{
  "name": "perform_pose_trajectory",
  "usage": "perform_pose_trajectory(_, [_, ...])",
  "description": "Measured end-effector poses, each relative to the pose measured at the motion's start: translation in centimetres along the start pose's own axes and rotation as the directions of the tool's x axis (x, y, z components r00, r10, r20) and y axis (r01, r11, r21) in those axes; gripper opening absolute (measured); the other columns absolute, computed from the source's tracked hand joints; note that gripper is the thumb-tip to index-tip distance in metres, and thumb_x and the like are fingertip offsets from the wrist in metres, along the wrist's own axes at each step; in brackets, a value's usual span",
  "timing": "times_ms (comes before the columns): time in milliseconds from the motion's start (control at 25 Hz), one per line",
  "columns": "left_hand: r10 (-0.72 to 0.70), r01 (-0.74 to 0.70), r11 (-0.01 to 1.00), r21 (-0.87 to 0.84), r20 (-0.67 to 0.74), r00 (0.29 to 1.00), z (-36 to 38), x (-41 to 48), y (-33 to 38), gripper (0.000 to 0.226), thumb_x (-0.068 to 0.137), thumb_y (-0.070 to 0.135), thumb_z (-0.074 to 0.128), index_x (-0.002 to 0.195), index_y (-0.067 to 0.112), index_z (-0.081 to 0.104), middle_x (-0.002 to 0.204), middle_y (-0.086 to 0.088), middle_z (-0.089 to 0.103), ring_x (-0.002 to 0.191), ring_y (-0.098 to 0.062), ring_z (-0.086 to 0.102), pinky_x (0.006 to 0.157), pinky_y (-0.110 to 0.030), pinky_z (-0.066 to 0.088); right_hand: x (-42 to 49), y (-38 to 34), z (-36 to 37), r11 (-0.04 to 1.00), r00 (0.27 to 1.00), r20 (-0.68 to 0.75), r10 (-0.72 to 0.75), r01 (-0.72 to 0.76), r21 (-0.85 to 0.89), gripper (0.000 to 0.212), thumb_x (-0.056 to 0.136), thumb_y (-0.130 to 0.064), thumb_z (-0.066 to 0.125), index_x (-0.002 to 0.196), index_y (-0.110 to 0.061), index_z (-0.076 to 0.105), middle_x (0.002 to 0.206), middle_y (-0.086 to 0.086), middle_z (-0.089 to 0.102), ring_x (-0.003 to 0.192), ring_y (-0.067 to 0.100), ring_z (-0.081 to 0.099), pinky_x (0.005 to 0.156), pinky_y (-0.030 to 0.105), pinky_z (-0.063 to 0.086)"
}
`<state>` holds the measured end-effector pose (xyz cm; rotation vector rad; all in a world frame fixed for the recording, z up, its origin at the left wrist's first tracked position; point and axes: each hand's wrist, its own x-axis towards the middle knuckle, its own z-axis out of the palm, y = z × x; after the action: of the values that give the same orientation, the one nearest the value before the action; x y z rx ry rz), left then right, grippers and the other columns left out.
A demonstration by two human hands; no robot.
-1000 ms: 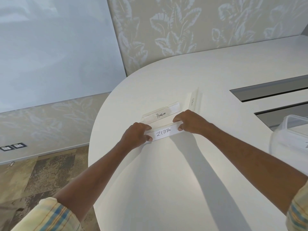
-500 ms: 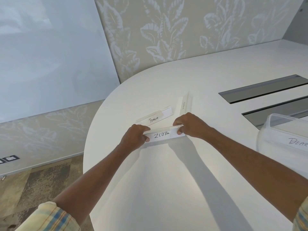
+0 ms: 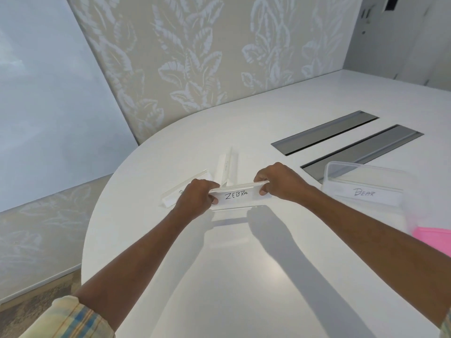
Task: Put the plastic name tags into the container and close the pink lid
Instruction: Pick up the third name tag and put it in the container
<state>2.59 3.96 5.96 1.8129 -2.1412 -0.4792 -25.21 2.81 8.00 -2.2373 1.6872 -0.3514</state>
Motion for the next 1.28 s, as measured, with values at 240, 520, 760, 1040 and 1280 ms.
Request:
perform_pose_trajectory(240, [0.163,-0.163,0.986,0.031,-0.007,0.987,0.9,2.2,7.9,0.050,0.087,-0.002,0.069,0.131,0.021,0.075,0.118,-0.004,0.080,0.111,-0.026,0.074,0.092,-0.038,0.060,-4.0,5.5,-5.0,0.996,0.992,-0.086,0.087,-0.088,-0.006,0.028,0.079,-0.013,0.083,0.106,-0.021,0.078,0.098,0.000,0.076,0.082,0.026,0.071,0.075,0.039,0.060])
perform_pose_trajectory(520, [0.317,-0.321,0.943,0.085,0.048,0.947,2.7,4.9,17.2,0.039,0.081,-0.001,0.068,0.109,0.024,0.079,0.100,-0.001,0.079,0.091,-0.028,0.070,0.075,-0.040,0.061,-8.4,12.7,-9.9,0.989,0.975,-0.169,0.145,-0.148,-0.004,0.027,0.076,-0.013,0.085,0.101,-0.022,0.079,0.088,-0.003,0.075,0.077,0.020,0.066,0.063,0.031,0.052])
perform_pose_trajectory(760, [0.363,-0.367,0.928,0.058,0.072,0.929,5.2,6.8,24.2,0.043,0.082,0.000,0.067,0.112,0.029,0.078,0.101,0.001,0.076,0.087,-0.029,0.070,0.066,-0.037,0.058,-11.5,18.4,-12.8,0.976,0.953,-0.209,0.219,-0.217,0.031,0.026,0.076,-0.010,0.086,0.099,-0.020,0.079,0.092,0.000,0.076,0.082,0.024,0.070,0.071,0.041,0.060])
perform_pose_trajectory(1040, [0.413,-0.422,0.905,0.043,0.137,0.900,8.5,9.0,30.6,0.038,0.082,-0.004,0.065,0.103,0.024,0.079,0.098,-0.002,0.076,0.088,-0.029,0.069,0.068,-0.037,0.058,-14.4,24.4,-14.4,0.961,0.929,-0.246,0.278,-0.268,0.072,0.036,0.075,-0.004,0.087,0.107,-0.018,0.080,0.102,0.001,0.079,0.096,0.022,0.071,0.083,0.040,0.059])
perform_pose_trajectory(1280, [0.423,-0.433,0.901,0.033,0.166,0.891,11.7,10.4,32.8,0.041,0.086,0.005,0.075,0.122,0.024,0.076,0.112,-0.005,0.076,0.107,-0.029,0.069,0.082,-0.039,0.058,-15.1,27.6,-14.3,0.947,0.924,-0.207,0.321,-0.320,0.036,0.032,0.076,-0.005,0.084,0.104,-0.019,0.081,0.100,0.002,0.078,0.097,0.026,0.071,0.085,0.044,0.058])
